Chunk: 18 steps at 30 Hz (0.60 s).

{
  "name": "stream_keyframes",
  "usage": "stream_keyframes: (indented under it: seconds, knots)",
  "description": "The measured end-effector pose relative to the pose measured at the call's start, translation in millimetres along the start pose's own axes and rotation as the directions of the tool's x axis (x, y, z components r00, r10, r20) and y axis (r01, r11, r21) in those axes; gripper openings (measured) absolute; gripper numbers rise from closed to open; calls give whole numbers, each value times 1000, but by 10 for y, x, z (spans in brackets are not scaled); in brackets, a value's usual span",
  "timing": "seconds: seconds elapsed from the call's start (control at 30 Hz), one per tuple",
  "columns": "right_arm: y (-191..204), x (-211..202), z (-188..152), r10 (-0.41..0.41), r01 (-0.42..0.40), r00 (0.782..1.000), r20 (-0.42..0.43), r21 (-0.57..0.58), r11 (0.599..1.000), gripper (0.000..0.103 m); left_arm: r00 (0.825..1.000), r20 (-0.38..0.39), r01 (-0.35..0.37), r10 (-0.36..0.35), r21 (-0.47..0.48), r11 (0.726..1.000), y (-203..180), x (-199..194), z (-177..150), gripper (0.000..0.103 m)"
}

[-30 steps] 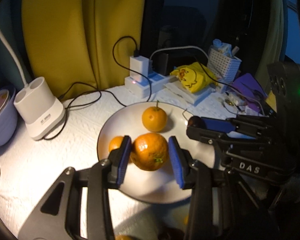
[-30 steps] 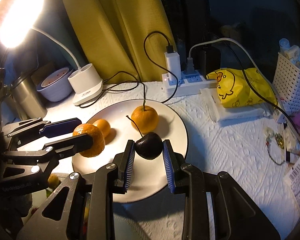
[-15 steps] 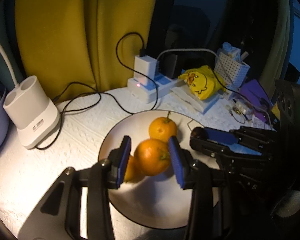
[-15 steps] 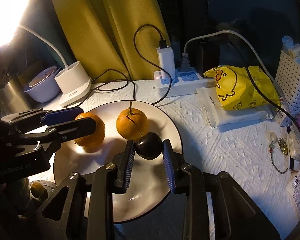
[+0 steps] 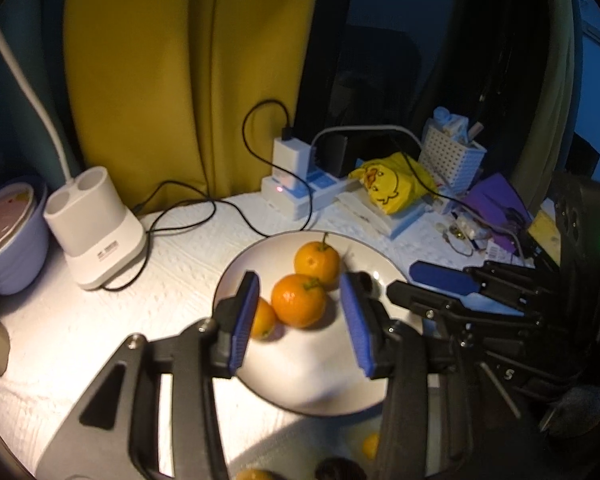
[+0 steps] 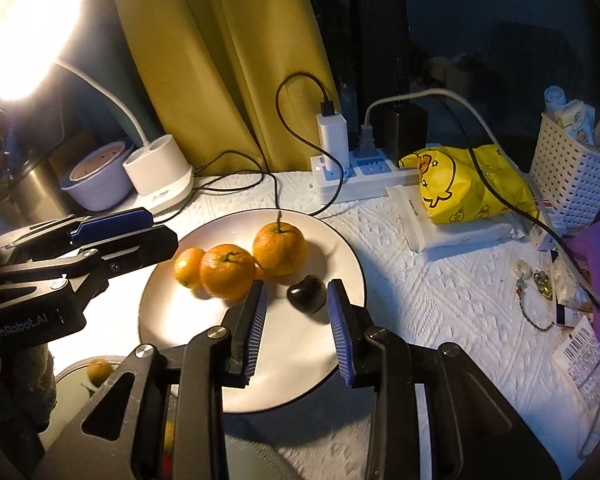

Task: Organize fruits
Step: 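Carry the plum and orange onto the white plate and open both tools, then move both open tools back over the fruit board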

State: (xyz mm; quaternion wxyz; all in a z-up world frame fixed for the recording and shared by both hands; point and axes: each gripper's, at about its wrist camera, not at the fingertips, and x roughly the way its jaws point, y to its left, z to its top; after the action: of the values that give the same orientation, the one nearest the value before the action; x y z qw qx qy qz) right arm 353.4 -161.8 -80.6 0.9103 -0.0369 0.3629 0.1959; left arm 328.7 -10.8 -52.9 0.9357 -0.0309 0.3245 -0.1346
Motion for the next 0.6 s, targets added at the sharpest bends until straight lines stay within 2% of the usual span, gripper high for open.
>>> stream_keyframes:
  seconds: [0.47, 0.6]
  knots:
    - [225, -425, -144, 15, -15, 999, 35, -4, 1000, 33, 999, 38, -26, 27, -25, 999, -91, -523, -221, 45]
    - [261, -546, -232, 20, -20, 999, 37, 0, 1000, 33, 999, 40, -29, 30, -27, 999, -121, -636, -308, 49]
